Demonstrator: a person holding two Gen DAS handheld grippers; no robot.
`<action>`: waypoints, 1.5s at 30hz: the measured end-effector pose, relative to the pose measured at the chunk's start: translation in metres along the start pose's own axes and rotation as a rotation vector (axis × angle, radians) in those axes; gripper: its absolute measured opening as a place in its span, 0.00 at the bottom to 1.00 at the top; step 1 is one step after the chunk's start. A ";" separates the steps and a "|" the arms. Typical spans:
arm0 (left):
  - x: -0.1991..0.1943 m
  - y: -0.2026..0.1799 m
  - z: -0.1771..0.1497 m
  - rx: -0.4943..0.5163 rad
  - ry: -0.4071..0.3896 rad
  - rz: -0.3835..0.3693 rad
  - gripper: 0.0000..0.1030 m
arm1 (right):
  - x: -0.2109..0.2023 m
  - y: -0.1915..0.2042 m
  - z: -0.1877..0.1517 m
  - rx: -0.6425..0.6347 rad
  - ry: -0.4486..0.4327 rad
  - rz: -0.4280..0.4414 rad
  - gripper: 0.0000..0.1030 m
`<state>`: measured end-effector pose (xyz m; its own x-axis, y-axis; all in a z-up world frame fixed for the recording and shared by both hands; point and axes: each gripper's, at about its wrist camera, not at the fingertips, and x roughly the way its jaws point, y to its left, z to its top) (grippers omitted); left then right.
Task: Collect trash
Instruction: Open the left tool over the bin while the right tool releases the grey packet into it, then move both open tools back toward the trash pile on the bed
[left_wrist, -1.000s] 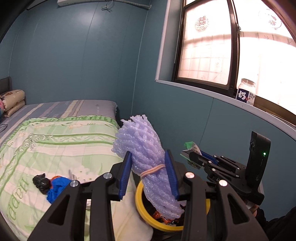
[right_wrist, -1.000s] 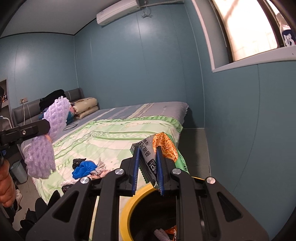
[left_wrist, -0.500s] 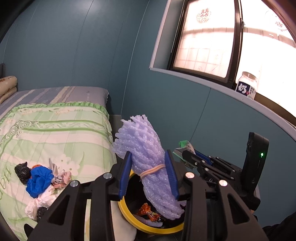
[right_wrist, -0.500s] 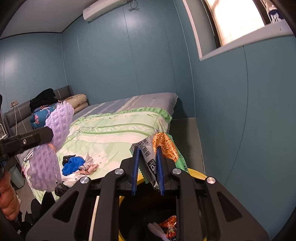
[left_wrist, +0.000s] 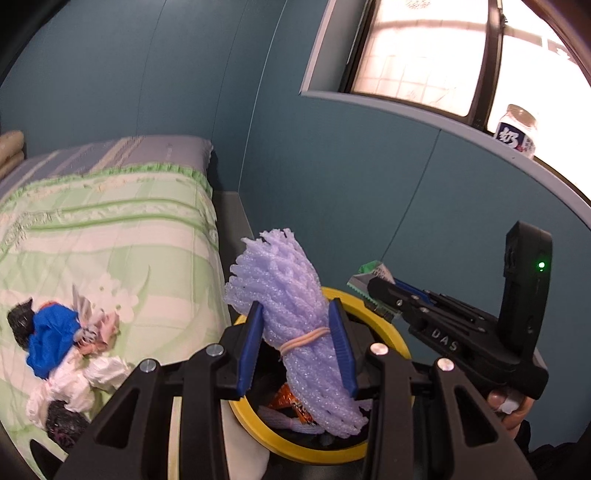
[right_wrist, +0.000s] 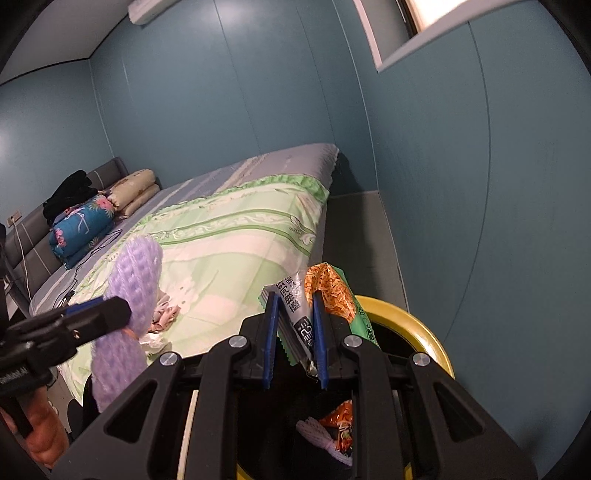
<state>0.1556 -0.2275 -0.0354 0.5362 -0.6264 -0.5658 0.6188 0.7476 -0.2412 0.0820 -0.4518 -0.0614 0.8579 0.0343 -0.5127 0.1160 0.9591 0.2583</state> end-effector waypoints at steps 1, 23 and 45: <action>0.005 0.003 -0.001 -0.012 0.016 -0.009 0.34 | 0.001 0.001 0.000 0.004 0.007 -0.002 0.16; 0.045 0.009 -0.020 -0.049 0.130 -0.060 0.42 | 0.020 -0.006 0.002 0.047 0.070 -0.020 0.25; -0.004 0.051 -0.014 -0.132 0.037 0.047 0.84 | 0.003 0.013 0.011 0.005 -0.020 0.020 0.44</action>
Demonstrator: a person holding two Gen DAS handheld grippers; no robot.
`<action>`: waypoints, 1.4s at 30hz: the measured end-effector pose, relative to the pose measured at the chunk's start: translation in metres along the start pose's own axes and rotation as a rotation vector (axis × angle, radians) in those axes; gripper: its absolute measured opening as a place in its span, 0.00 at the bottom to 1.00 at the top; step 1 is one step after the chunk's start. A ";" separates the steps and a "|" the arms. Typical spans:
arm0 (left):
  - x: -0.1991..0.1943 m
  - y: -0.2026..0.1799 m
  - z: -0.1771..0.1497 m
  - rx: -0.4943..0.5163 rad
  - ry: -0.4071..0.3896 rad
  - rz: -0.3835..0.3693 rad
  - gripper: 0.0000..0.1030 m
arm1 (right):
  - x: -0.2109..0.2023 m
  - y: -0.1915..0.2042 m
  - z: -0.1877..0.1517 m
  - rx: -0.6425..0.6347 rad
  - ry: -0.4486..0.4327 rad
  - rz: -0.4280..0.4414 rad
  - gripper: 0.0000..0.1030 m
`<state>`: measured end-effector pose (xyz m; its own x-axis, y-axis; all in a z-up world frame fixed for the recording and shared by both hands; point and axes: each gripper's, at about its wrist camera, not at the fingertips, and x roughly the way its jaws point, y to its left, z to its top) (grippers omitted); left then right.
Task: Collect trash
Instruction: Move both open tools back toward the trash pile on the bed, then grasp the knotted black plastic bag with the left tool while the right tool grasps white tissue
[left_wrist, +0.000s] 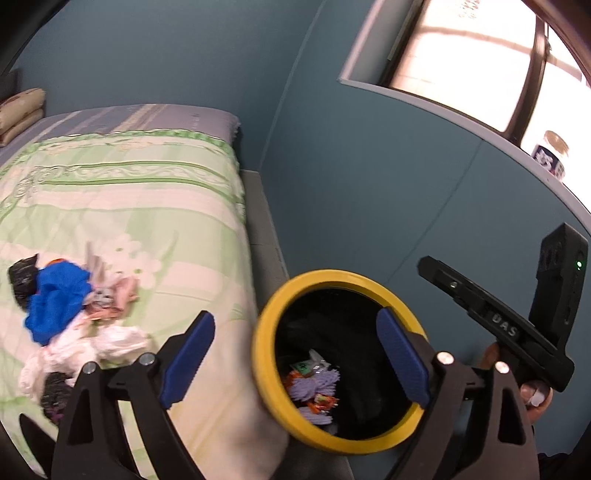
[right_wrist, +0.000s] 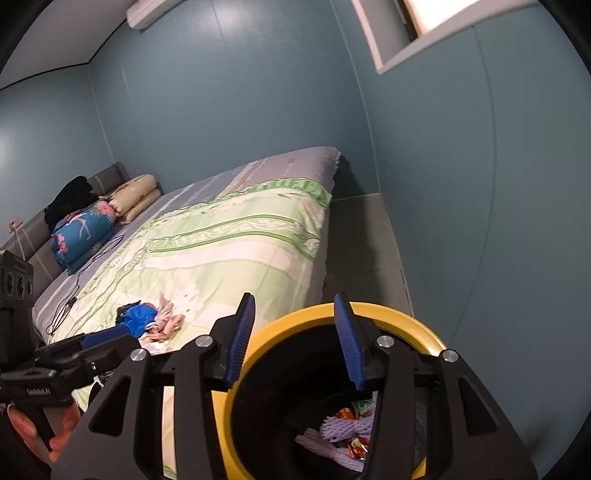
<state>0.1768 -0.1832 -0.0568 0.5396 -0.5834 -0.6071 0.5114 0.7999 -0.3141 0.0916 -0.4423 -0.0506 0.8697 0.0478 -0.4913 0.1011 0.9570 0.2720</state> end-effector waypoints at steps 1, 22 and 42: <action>-0.003 0.003 0.000 -0.003 -0.003 0.009 0.85 | 0.000 0.004 0.000 -0.007 -0.002 0.009 0.46; -0.077 0.168 0.020 -0.200 -0.132 0.316 0.89 | 0.054 0.116 -0.018 -0.184 0.092 0.229 0.55; -0.028 0.303 0.003 -0.432 -0.001 0.410 0.89 | 0.146 0.195 -0.078 -0.337 0.316 0.280 0.55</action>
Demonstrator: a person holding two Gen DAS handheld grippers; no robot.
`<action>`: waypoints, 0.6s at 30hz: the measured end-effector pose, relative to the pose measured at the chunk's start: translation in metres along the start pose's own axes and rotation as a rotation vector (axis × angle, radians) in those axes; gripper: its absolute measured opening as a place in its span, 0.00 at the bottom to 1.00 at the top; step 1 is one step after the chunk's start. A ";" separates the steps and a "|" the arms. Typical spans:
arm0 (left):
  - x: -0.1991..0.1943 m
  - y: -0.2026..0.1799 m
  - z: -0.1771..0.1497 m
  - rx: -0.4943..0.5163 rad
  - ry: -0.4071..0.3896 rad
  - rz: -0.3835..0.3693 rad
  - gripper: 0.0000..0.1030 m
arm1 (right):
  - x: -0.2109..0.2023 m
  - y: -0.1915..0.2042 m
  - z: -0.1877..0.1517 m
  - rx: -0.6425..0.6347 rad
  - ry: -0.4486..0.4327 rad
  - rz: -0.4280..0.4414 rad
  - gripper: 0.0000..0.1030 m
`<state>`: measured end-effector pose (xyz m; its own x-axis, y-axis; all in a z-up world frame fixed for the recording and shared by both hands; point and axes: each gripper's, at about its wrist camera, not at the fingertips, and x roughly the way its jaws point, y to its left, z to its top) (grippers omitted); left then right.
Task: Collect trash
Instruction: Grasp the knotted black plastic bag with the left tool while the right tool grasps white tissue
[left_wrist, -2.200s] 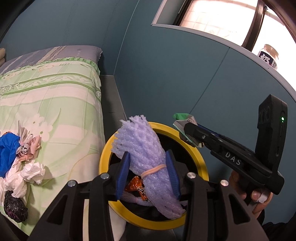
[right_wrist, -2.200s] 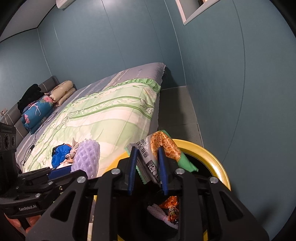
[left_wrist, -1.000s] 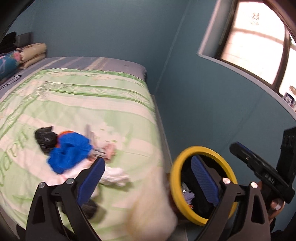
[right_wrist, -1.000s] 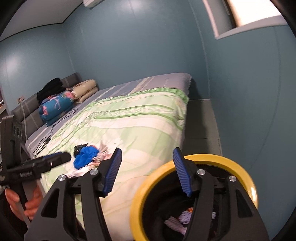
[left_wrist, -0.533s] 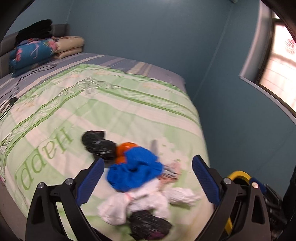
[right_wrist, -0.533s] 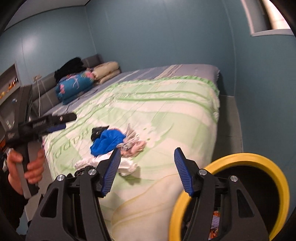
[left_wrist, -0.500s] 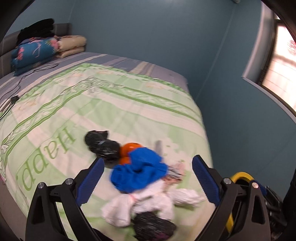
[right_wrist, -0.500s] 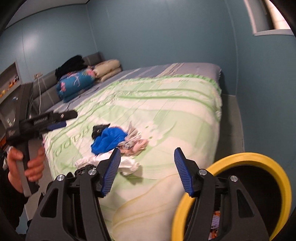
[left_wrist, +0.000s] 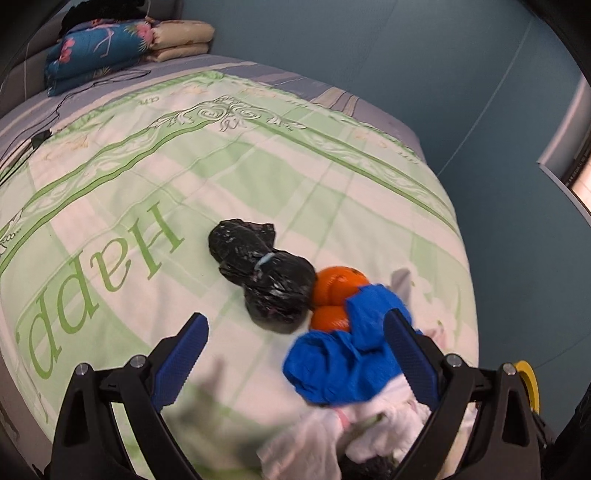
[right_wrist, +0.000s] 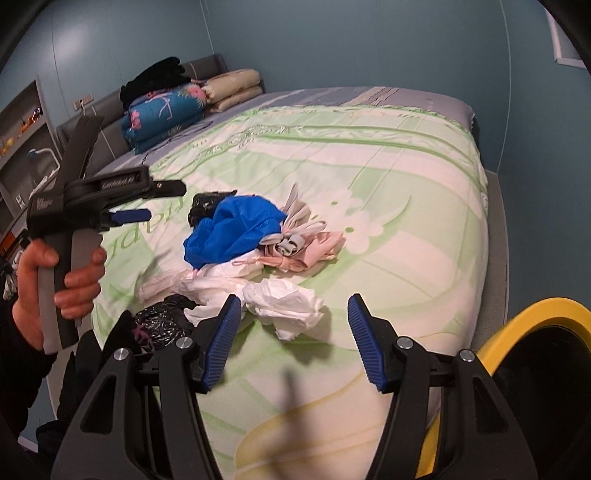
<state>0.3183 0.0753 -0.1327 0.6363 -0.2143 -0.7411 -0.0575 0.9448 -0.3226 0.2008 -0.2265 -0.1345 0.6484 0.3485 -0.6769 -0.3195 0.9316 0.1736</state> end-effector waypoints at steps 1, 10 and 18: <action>0.003 0.003 0.003 -0.007 0.002 0.003 0.89 | 0.003 0.001 0.000 -0.006 0.003 -0.004 0.55; 0.033 0.009 0.019 -0.009 -0.002 0.048 0.89 | 0.018 0.006 0.000 -0.038 -0.002 -0.041 0.55; 0.058 0.012 0.027 0.016 0.003 0.076 0.77 | 0.035 0.011 -0.001 -0.036 0.027 -0.043 0.55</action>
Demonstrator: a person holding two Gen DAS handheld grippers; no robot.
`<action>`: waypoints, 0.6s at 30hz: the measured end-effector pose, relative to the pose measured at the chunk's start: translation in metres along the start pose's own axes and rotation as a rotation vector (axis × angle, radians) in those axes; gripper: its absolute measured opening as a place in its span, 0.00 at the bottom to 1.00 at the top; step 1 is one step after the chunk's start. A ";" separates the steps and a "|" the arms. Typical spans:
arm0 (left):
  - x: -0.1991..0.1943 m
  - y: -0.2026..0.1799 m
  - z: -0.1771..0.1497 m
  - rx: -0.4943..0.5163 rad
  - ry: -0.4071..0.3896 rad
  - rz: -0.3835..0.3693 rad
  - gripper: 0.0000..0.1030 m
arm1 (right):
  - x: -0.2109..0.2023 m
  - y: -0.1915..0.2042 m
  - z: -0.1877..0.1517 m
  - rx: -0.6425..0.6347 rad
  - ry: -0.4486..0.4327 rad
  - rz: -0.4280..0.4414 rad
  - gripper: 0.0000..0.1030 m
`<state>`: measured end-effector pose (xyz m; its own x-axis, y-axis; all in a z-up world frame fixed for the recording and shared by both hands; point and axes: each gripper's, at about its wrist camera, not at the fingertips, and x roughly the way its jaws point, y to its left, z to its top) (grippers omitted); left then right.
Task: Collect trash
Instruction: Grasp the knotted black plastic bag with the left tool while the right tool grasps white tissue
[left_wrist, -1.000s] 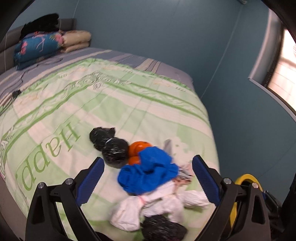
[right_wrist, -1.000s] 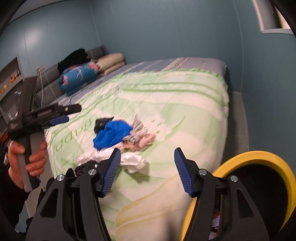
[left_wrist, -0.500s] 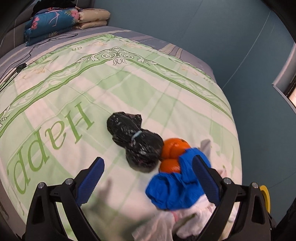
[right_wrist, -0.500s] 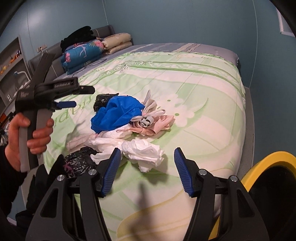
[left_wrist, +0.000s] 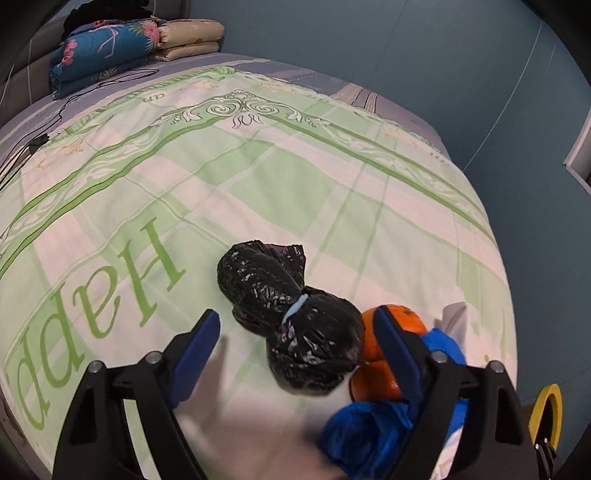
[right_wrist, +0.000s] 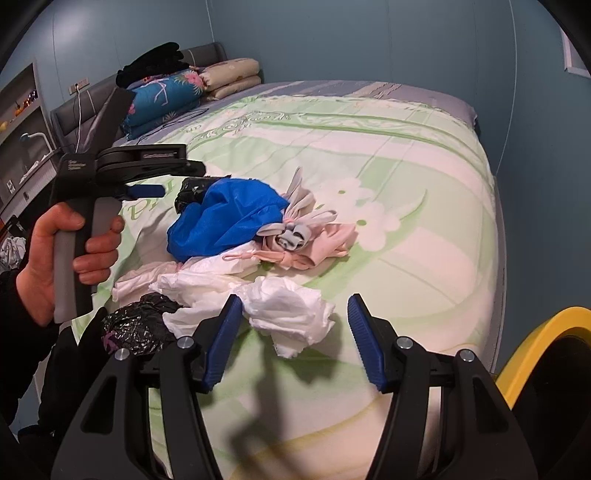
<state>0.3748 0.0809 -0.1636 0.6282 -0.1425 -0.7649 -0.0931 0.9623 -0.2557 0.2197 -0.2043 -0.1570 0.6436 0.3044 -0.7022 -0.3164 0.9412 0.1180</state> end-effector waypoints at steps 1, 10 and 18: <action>0.004 -0.001 0.000 0.013 0.003 0.010 0.74 | 0.002 0.002 0.000 -0.006 0.002 -0.005 0.54; 0.022 -0.006 -0.008 0.040 0.040 -0.005 0.51 | 0.018 0.007 -0.001 -0.018 0.039 -0.008 0.43; 0.023 0.000 -0.008 -0.014 0.051 -0.036 0.36 | 0.024 0.015 -0.005 -0.026 0.082 0.014 0.19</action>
<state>0.3826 0.0758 -0.1861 0.5908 -0.1886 -0.7845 -0.0826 0.9530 -0.2914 0.2266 -0.1834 -0.1754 0.5804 0.3032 -0.7558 -0.3433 0.9327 0.1106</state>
